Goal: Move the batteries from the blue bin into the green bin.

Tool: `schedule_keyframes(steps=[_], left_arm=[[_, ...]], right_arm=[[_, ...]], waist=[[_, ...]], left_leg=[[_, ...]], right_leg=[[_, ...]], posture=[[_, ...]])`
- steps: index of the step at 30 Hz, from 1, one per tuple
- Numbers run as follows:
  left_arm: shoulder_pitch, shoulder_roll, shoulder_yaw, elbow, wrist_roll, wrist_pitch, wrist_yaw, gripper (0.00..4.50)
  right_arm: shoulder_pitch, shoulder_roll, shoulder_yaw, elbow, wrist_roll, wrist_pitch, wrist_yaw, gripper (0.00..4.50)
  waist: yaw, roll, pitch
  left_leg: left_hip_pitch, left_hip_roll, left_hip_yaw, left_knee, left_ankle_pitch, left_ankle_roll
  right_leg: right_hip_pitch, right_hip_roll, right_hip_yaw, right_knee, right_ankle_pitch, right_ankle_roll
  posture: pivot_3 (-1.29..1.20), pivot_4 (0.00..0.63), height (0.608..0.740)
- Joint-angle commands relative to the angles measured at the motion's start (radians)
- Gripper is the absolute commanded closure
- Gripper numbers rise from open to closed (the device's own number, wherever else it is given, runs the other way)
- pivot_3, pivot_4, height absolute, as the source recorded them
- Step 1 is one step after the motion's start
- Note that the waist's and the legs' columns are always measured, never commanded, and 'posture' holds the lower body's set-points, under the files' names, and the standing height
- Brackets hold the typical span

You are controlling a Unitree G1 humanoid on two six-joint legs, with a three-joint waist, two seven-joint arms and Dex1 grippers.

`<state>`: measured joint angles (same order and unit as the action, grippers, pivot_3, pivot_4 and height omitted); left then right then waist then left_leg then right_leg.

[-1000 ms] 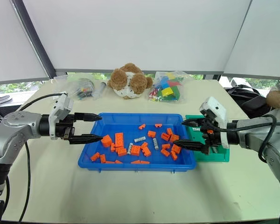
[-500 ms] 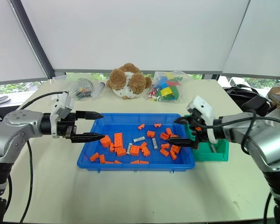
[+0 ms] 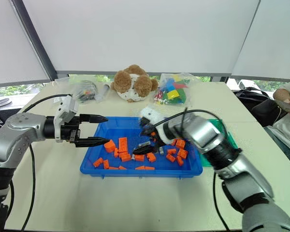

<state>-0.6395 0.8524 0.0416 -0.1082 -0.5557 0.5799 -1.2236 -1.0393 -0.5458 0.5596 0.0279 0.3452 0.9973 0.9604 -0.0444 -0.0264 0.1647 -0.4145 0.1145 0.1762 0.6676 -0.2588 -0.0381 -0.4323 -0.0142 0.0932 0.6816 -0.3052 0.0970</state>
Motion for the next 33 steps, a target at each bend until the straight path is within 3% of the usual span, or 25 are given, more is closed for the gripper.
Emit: schedule_keyframes(steps=[1, 11, 25, 28, 31, 33], left_arm=[[-0.001, 0.002, 0.023, -0.037, -0.003, -0.014, 0.016, 0.0], [0.039, -0.002, 0.046, -0.08, -0.021, -0.006, 0.056, 0.0], [0.048, -0.006, 0.046, -0.089, -0.028, -0.016, 0.077, 0.0], [0.049, -0.008, 0.046, -0.09, -0.029, -0.017, 0.08, 0.0], [0.051, -0.01, 0.046, -0.091, -0.03, -0.017, 0.082, 0.0], [0.052, -0.011, 0.045, -0.093, -0.031, -0.016, 0.084, 0.0]], right_arm=[[-0.029, 0.048, 0.031, 0.056, -0.061, -0.017, -0.007, 0.08], [-0.05, 0.161, 0.097, 0.281, -0.222, -0.126, 0.007, 0.08], [-0.036, 0.219, 0.085, 0.325, -0.296, -0.137, 0.053, 0.08], [-0.041, 0.234, 0.077, 0.34, -0.301, -0.134, 0.052, 0.84], [-0.044, 0.245, 0.07, 0.344, -0.306, -0.127, 0.054, 2.3], [-0.043, 0.248, 0.066, 0.339, -0.312, -0.125, 0.055, 2.27]], waist=[[0.0, 0.0, 0.0], [-0.006, 0.0, 0.0], [-0.025, 0.0, 0.0], [-0.026, 0.0, 0.0], [-0.026, 0.0, 0.0], [-0.026, 0.0, 0.0]], left_leg=[[-0.001, 0.0, 0.0, 0.0, 0.0, 0.0], [-0.004, 0.0, 0.0, 0.001, 0.001, -0.001], [-0.004, 0.0, -0.002, 0.001, 0.001, -0.002], [-0.004, 0.0, -0.002, 0.0, 0.001, -0.002], [-0.004, 0.0, -0.002, 0.0, 0.001, -0.002], [-0.004, 0.0, -0.002, 0.0, 0.001, -0.002]], right_leg=[[-0.001, 0.0, 0.0, 0.0, 0.0, 0.0], [-0.004, 0.0, 0.0, 0.001, 0.0, 0.0], [-0.003, 0.0, -0.001, 0.002, 0.0, 0.0], [-0.003, 0.0, -0.002, 0.002, 0.0, 0.0], [-0.003, 0.0, -0.002, 0.002, 0.0, 0.0], [-0.003, 0.0, -0.002, 0.002, 0.0, 0.0]], posture=[[0.0, 0.15, 0.727], [0.0, 0.15, 0.727], [0.0, 0.15, 0.727], [0.0, 0.15, 0.727], [0.0, 0.15, 0.727], [0.0, 0.15, 0.727]])
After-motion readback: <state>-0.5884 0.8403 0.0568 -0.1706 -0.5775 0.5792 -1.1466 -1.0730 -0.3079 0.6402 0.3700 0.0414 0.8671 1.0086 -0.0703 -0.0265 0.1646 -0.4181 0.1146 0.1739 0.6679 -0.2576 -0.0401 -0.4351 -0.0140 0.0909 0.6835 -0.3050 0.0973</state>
